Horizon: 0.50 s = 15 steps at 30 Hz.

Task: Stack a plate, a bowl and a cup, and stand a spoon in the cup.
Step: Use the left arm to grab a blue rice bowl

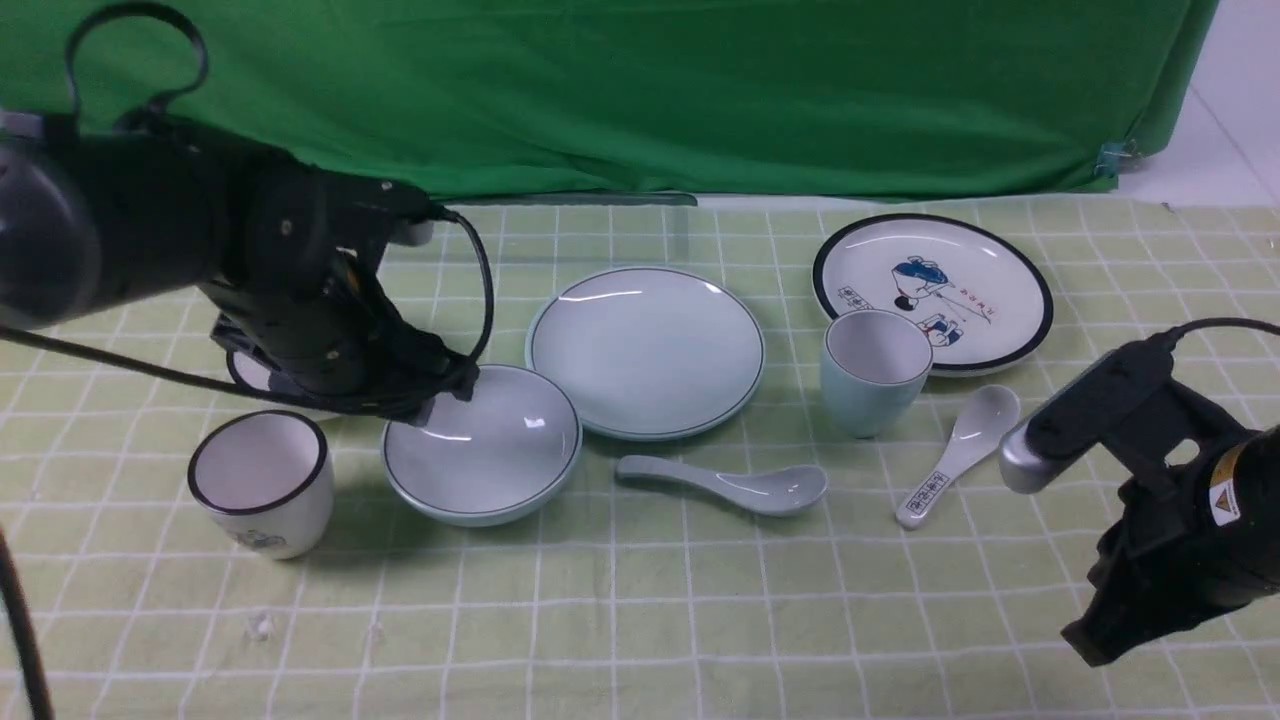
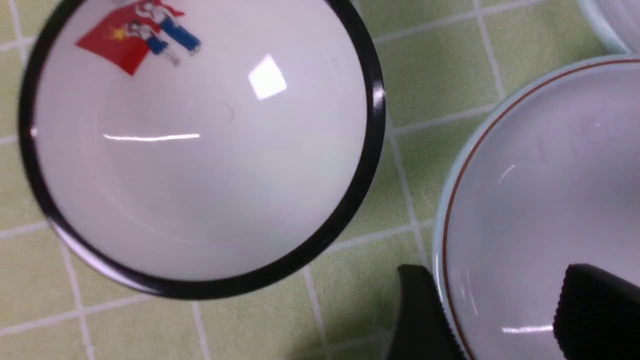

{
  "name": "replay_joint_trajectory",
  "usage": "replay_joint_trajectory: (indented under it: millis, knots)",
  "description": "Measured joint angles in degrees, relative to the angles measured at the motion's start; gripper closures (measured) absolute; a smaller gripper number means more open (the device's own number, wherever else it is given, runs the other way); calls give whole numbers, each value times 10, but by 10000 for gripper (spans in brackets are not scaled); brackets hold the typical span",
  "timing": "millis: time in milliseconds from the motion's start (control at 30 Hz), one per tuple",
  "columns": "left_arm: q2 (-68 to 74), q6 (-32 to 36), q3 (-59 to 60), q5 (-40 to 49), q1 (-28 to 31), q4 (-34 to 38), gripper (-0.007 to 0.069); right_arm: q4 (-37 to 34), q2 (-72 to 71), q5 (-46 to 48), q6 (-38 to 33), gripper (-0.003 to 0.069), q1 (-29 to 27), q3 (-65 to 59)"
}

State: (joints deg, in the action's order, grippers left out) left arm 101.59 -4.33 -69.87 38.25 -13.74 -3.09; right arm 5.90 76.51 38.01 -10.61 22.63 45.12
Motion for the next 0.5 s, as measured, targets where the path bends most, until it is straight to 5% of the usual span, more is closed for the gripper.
replay_joint_trajectory:
  millis: [100, 233, 333, 500]
  knots:
    - [38, 12, -11, -4, 0, 14, 252, 0, 1, -21, 0, 646, 0, 2]
    - [54, 46, -12, -11, 0, 31, 402, 0, 1, -27, 0, 646, 0, 2]
    - [54, 82, -26, -9, 0, 50, 606, 0, 2, -40, 0, 646, 0, 2]
    - [37, 123, -75, 53, 0, 75, 634, 0, 3, -45, 0, 645, 0, 2]
